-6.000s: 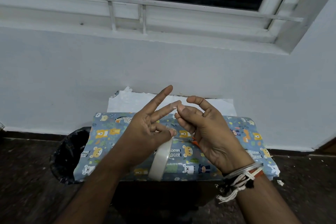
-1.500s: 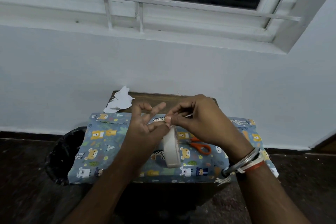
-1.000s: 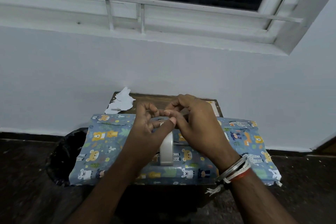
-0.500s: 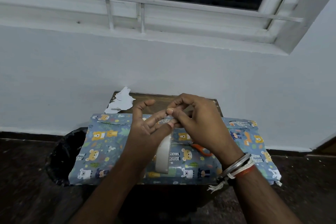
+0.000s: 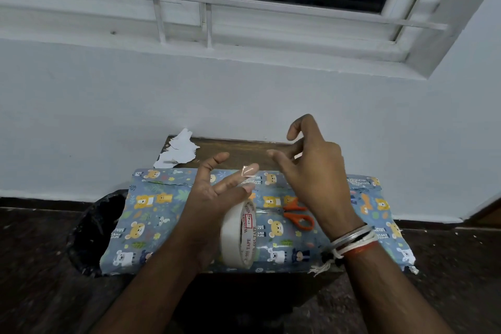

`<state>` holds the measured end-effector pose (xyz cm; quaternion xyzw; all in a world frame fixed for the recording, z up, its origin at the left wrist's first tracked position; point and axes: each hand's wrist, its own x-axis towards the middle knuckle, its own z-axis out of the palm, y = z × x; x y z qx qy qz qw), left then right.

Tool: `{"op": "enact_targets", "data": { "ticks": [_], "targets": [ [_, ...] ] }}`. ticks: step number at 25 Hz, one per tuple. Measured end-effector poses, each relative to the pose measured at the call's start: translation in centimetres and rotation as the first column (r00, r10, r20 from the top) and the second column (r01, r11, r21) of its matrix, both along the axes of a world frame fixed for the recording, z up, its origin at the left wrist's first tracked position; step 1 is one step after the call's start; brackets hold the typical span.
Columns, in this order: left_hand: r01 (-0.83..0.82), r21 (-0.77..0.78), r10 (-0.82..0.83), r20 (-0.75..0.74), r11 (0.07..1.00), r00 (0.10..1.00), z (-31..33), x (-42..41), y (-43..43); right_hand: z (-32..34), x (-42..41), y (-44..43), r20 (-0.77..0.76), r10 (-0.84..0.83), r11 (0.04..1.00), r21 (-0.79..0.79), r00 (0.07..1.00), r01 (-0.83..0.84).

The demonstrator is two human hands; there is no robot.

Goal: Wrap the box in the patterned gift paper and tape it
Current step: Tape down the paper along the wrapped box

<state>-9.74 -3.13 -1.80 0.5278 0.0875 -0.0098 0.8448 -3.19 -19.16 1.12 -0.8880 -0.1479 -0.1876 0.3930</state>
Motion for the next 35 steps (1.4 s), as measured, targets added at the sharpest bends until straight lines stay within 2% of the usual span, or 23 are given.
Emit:
{"op": "enact_targets", "data": {
  "ticks": [1,3,5,6,11,16,18,20,21,25,29,35],
  "targets": [
    [0.011,-0.009,-0.011,0.004,1.0,1.0,0.1,0.0,0.1,0.4,0.4,-0.9,0.007,0.006,0.998,-0.066,1.0,-0.005],
    [0.019,-0.023,-0.018,0.018,1.0,1.0,0.4,-0.1,0.2,0.9,0.7,-2.7,-0.139,0.11,0.951,-0.272,0.984,-0.145],
    [0.029,-0.029,-0.028,0.034,0.999,0.999,0.5,-0.1,0.4,0.1,0.3,-4.2,-0.322,0.133,0.827,-0.485,0.937,-0.284],
    [0.038,-0.023,-0.037,0.042,0.999,0.998,0.6,-0.1,0.6,-0.6,-0.1,-4.8,-0.364,0.123,0.784,-0.534,0.923,-0.316],
    [0.048,0.062,-0.051,0.057,0.997,0.997,0.4,0.2,1.2,-1.0,-1.4,-5.3,-0.436,0.112,0.777,-0.522,0.893,-0.353],
    [0.08,0.095,-0.081,0.009,0.992,0.997,0.6,0.5,0.9,-1.1,-1.5,-5.0,-0.371,0.089,0.676,-0.659,0.924,-0.329],
    [0.104,0.102,-0.105,0.008,0.989,0.994,0.7,0.5,1.0,-0.8,-1.7,-5.6,-0.371,0.065,0.719,-0.627,0.926,-0.301],
    [0.119,0.122,-0.121,0.008,0.985,0.993,0.8,0.5,1.1,-0.2,-1.8,-6.0,-0.41,0.089,0.796,-0.519,0.908,-0.313],
    [0.125,0.134,-0.127,0.007,0.983,0.992,0.8,0.5,1.2,-0.1,-1.9,-6.0,-0.43,0.11,0.801,-0.496,0.896,-0.336],
    [0.121,0.129,-0.121,-0.007,0.984,0.993,0.7,0.7,1.3,-0.9,-2.3,-4.8,-0.406,0.197,0.71,-0.569,0.893,-0.415],
    [0.116,0.134,-0.116,-0.004,0.984,0.993,0.4,0.7,1.4,-1.4,-2.4,-4.2,-0.39,0.154,0.755,-0.547,0.908,-0.363],
    [0.162,0.126,-0.165,0.012,0.979,0.986,0.4,0.7,1.5,-2.4,-2.6,-3.6,-0.436,0.053,0.738,-0.589,0.898,-0.329]
  ]
}}
